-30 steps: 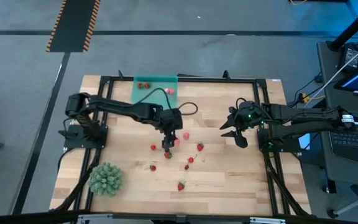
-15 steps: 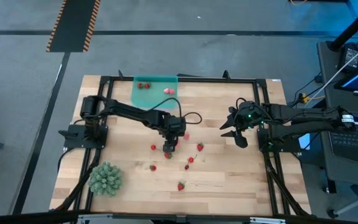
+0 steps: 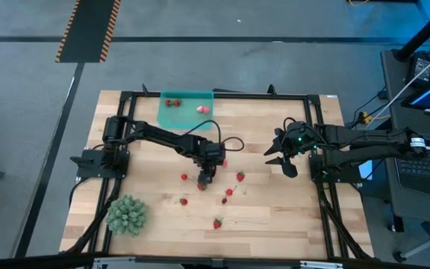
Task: Pick and placing Produce into tupperware
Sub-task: Put the pink peach into the blue bin
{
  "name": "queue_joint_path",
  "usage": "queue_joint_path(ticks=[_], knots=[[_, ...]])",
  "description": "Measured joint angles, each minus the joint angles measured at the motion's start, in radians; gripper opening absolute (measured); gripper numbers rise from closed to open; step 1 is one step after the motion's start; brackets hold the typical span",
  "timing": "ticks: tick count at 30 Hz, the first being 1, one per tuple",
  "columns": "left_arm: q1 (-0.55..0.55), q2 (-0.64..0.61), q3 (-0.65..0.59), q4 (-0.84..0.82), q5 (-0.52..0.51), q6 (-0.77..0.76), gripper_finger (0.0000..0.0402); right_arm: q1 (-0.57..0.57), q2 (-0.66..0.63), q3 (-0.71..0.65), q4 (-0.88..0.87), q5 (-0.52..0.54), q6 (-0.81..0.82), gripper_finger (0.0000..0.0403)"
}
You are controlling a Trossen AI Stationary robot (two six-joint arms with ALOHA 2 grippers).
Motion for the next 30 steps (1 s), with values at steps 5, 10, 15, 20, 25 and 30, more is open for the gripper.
queue_joint_path(ticks=[5,10,15,20,25,30], knots=[[0.0,0.004,0.0,0.039,0.0,0.0,0.0229,0.0,0.0,0.0,0.0,0.0,0.0,0.0165],[0.0,0.015,0.002,0.042,0.001,0.0,0.0229,0.0,0.0,0.0,-0.001,0.0,0.0,0.0165],[0.0,0.025,0.002,0.042,0.0,0.002,0.0229,0.0,0.0,0.0,-0.001,0.0,0.0,0.0165],[0.0,0.025,0.002,0.042,0.0,-0.002,0.0224,0.0,0.0,0.0,0.0,0.0,0.0,0.0165],[0.001,0.026,0.002,0.043,-0.003,-0.005,0.0182,0.0,0.0,0.0,-0.001,0.0,0.0,0.0165],[0.002,0.026,0.002,0.044,-0.008,-0.008,0.0118,0.0,0.0,0.0,-0.001,0.0,-0.003,0.0165]])
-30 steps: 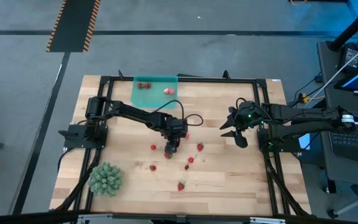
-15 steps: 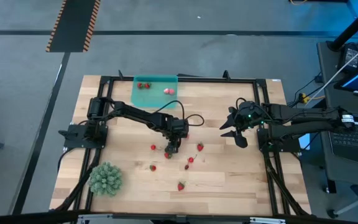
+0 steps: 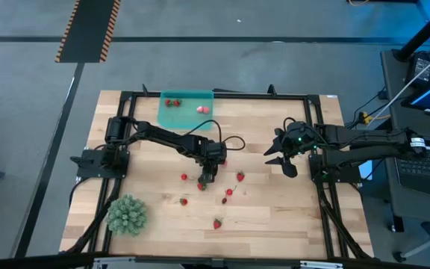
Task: Pick and placing Produce into tupperware
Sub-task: Put the pink peach into the blue bin
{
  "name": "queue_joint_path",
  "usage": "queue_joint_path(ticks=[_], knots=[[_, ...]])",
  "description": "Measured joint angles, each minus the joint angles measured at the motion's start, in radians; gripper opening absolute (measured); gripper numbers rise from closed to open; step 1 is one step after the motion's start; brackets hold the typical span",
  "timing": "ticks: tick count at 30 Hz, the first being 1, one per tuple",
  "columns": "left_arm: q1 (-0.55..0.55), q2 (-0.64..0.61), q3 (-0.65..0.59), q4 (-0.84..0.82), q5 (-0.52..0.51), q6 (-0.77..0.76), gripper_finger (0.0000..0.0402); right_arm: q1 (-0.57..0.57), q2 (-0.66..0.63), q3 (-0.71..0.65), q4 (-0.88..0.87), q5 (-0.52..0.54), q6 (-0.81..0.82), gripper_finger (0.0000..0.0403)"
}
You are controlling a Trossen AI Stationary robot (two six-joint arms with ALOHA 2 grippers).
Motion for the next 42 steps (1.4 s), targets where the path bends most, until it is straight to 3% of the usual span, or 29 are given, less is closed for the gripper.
queue_joint_path(ticks=[8,20,25,31,37,42], knots=[[0.006,-0.025,0.002,-0.029,0.013,-0.044,0.009,0.0,0.0,0.0,0.0,0.0,0.001,0.0165],[0.116,-0.264,0.04,-0.112,-0.06,0.035,0.0087,0.0,0.0,0.0,0.0,0.0,0.0,0.0165],[0.21,-0.354,0.04,-0.112,-0.105,0.06,0.0097,0.0,0.0,0.0,0.0,0.0,0.0,0.0165],[0.361,-0.38,0.04,-0.11,-0.137,0.061,0.0088,0.0,0.0,0.0,0.001,0.0,-0.001,0.0165],[0.532,-0.369,0.038,-0.113,-0.109,0.045,0.0096,0.0,0.0,0.0,0.001,0.0,-0.001,0.0165],[0.651,-0.354,0.037,-0.119,-0.073,-0.067,0.0093,0.0,0.0,0.0,0.001,0.0,-0.005,0.0165]])
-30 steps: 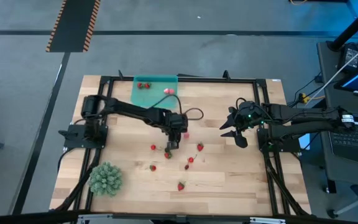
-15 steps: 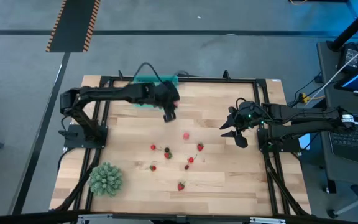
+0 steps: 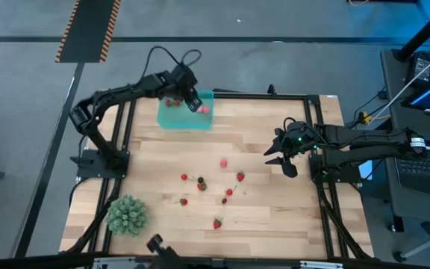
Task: Pick and placing Produce into tupperware
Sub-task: Put the pink peach into the blue bin
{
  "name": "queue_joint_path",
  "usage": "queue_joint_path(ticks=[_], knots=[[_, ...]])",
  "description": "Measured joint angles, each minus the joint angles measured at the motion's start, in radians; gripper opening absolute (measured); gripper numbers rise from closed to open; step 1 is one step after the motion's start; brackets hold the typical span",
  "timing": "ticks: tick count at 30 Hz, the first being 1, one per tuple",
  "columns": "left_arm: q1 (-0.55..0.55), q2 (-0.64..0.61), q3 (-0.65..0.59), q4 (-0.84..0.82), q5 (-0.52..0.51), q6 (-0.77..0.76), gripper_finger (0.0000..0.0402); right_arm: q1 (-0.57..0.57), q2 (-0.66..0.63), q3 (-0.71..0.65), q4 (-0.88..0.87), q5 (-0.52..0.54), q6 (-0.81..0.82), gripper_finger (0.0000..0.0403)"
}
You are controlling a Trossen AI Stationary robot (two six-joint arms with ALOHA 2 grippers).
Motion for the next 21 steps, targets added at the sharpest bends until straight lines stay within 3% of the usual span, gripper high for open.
queue_joint_path(ticks=[6,15,21], knots=[[0.065,0.071,0.0,0.0,0.051,-0.038,0.0093,0.0,0.0,0.0,0.0,0.001,0.0,0.0165],[0.066,0.254,0.001,0.019,0.051,-0.057,0.0093,0.0,0.0,0.0,0.0,0.001,0.0,0.0165],[0.067,0.297,0.001,0.051,0.052,-0.057,0.0098,0.0,0.0,0.0,0.0,0.001,0.0,0.0165]])
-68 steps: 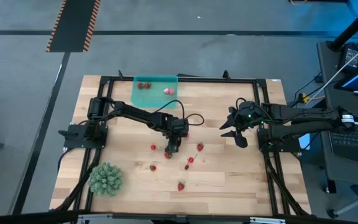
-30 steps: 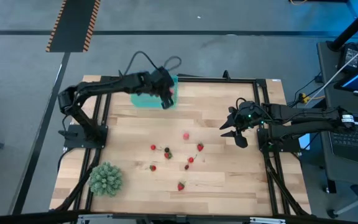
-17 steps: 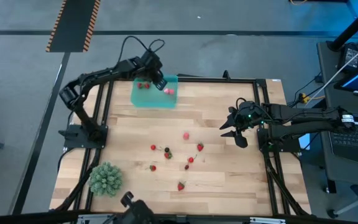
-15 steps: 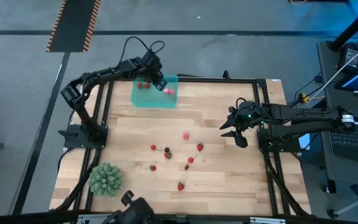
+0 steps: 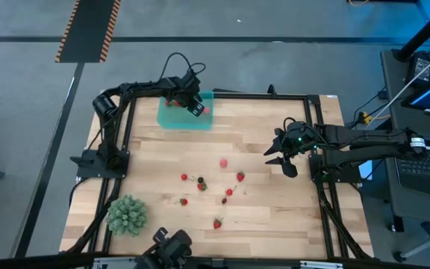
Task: Pick and placing Produce into tupperware
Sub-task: Put the pink peach into the blue bin
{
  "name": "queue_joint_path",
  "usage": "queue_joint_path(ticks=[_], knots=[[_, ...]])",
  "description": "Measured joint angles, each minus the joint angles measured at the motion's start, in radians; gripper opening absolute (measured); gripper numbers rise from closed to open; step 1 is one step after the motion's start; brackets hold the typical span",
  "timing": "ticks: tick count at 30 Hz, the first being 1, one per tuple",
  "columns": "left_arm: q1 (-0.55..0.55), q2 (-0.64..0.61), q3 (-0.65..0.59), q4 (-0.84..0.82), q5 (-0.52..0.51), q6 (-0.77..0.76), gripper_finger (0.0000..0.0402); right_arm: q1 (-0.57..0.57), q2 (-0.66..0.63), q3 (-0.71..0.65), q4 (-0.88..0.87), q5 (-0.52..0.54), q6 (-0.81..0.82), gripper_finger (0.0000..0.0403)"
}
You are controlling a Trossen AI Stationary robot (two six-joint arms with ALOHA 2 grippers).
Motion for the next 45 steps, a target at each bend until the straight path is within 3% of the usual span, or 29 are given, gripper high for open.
queue_joint_path(ticks=[10,30,36,45], knots=[[-0.001,0.044,0.0,-0.008,0.021,0.0,0.0095,0.0,0.0,0.0,0.0,0.0,0.0,0.0165],[-0.004,0.044,0.005,-0.012,0.023,-0.009,0.0174,0.0,0.0,0.0,-0.001,0.0,0.004,0.0165],[-0.01,0.044,0.114,-0.152,0.065,-0.008,0.0196,0.0,0.0,0.0,-0.001,0.0,0.004,0.0165],[-0.07,0.044,0.352,-0.456,0.072,-0.008,0.0185,0.0,0.0,0.0,-0.001,0.0,0.003,0.0165]])
